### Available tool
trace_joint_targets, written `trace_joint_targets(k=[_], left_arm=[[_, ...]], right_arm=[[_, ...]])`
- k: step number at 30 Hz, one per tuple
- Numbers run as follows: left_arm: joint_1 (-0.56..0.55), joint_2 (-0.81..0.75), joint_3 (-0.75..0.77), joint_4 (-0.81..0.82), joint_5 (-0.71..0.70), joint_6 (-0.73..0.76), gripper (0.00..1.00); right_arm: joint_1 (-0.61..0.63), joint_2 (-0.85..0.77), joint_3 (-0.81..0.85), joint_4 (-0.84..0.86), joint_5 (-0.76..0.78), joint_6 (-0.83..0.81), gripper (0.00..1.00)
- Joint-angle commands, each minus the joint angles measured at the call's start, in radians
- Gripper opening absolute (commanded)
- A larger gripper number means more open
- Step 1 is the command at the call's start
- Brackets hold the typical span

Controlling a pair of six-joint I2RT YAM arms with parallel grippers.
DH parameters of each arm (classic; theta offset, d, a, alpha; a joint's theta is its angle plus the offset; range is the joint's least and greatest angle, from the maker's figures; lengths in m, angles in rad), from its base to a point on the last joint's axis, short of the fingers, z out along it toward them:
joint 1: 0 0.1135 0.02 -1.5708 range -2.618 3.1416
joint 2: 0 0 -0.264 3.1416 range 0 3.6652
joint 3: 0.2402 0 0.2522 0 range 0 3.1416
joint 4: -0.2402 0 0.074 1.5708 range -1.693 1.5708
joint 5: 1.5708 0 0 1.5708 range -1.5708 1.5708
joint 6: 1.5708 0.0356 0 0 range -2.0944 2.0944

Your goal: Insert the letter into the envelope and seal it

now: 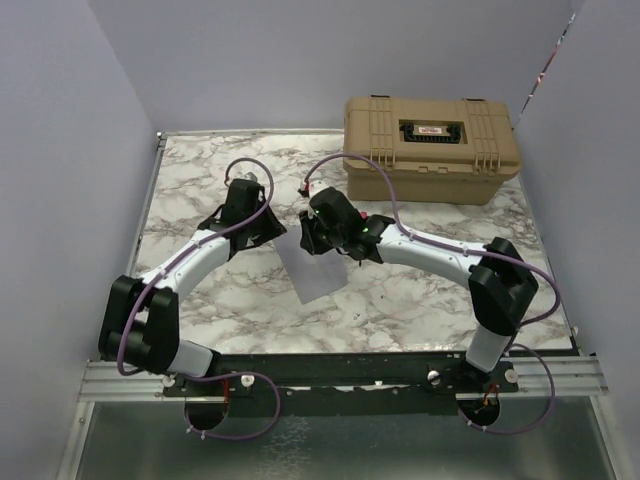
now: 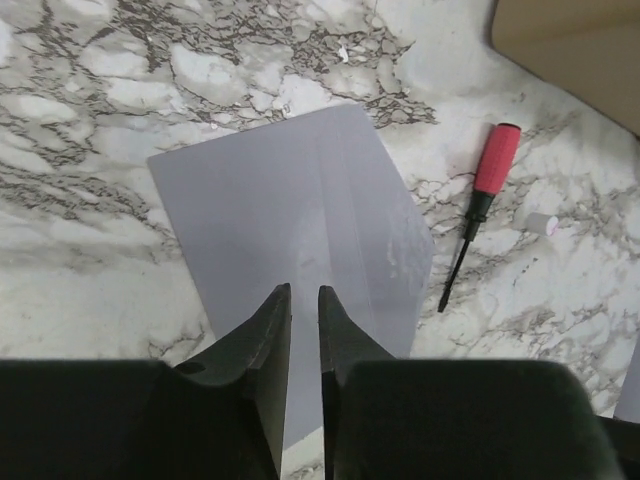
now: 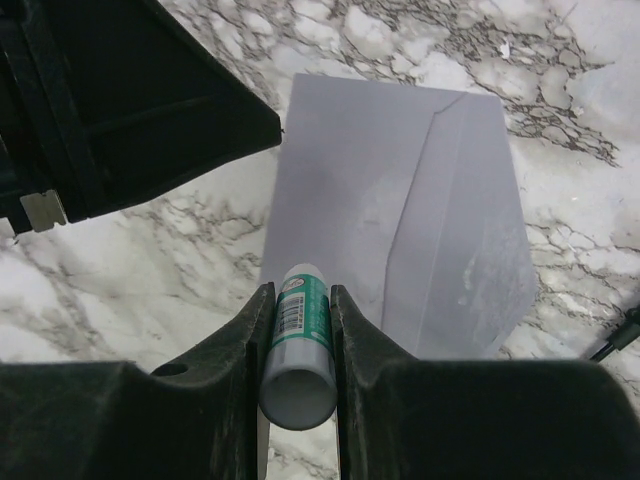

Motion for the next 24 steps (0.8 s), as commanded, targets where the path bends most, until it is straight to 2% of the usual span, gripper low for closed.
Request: trace_joint_targets(k=[1, 10, 21, 24], left_arm=[[0.004, 0.127, -0.012, 0.128, 0.110, 0.000, 0.15], [0.004, 0.292, -0.023, 0.238, 0.146, -0.004, 0.03], [0.003, 0.337, -0.086, 0.301, 0.162, -0.032, 0.02], [0.003, 0.345, -0.097, 0.285, 0.129, -0.072, 0.00]], right_arm=[[0.003, 0.080, 0.023, -0.011, 0.105, -0.041, 0.00], [0.003, 0.259, 0.195, -0.182, 0.113, -0.034, 0.00], [0.003, 0.316, 0.244, -0.190, 0.123, -0.040, 0.00], [0.003, 0.347, 0.280, -0.197, 0.127, -0.045, 0.00]])
